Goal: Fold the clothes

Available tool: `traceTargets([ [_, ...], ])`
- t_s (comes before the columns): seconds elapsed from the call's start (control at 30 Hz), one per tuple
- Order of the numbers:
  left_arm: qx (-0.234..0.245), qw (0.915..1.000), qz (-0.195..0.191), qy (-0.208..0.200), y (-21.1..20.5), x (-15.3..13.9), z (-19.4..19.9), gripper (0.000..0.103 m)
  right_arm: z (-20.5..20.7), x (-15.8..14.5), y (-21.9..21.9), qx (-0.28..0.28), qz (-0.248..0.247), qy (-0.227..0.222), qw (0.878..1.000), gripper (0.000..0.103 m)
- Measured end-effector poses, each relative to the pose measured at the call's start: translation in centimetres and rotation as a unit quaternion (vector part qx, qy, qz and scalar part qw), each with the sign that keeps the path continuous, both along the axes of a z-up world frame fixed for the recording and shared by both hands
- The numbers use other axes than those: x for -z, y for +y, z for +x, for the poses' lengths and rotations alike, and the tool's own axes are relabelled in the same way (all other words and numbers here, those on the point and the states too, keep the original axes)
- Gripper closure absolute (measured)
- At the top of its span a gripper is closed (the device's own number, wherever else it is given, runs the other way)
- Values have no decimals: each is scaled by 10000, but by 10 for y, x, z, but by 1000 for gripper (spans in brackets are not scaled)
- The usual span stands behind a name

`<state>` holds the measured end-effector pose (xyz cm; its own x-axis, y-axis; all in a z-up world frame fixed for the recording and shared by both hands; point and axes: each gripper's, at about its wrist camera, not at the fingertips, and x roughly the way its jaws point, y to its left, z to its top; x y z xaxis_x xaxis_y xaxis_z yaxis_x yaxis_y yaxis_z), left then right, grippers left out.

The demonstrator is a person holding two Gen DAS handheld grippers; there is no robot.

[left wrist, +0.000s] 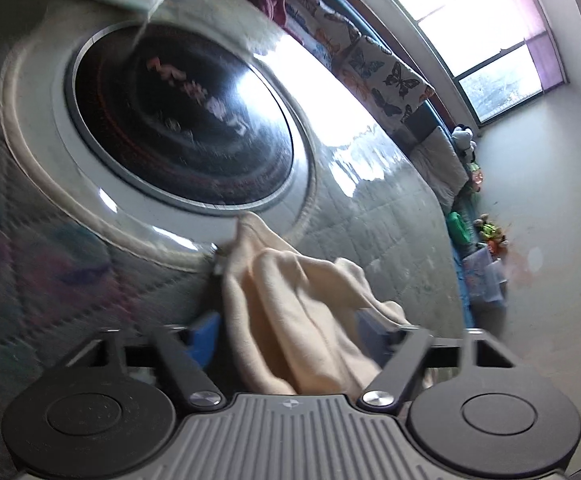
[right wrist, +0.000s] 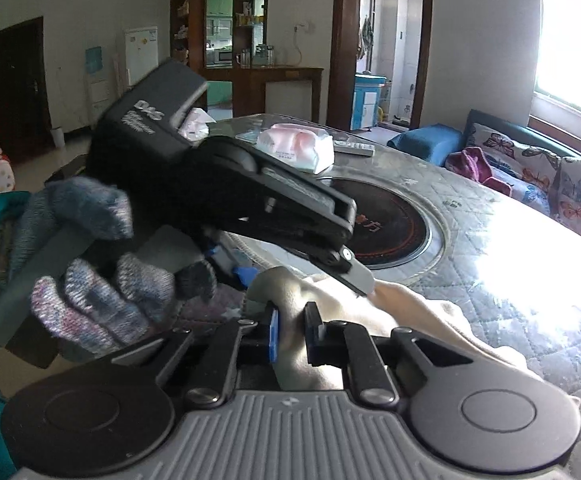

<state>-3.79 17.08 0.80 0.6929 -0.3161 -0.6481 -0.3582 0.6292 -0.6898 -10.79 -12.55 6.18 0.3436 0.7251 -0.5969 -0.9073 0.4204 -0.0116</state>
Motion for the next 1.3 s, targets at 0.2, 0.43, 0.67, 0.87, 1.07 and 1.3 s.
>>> traceTargets([
  [0.2, -40, 9996, -251, 98, 2, 11, 4, 86, 3, 3, -10, 3, 64, 183, 9998, 83],
  [0.43, 73, 9999, 122, 8, 1, 4, 4, 87, 28, 9, -54, 950, 155, 368, 9947, 78],
  [0.67, 169, 9988, 455, 0, -2, 2, 9, 87, 61, 23, -110, 2325, 73, 457, 9715, 63],
  [0.87, 271, 9966, 770, -51, -10, -1, 13, 87, 91, 44, -147, 3134, 294, 867, 9452, 56],
  [1.07, 402, 9930, 1108, -68, -19, -5, 20, 87, 90, 57, -150, 3070, 658, 1146, 9425, 70],
  [1.3, 737, 9866, 1414, -357, -37, -25, 36, 89, 74, 35, -169, 3158, 1044, 949, 9383, 90],
])
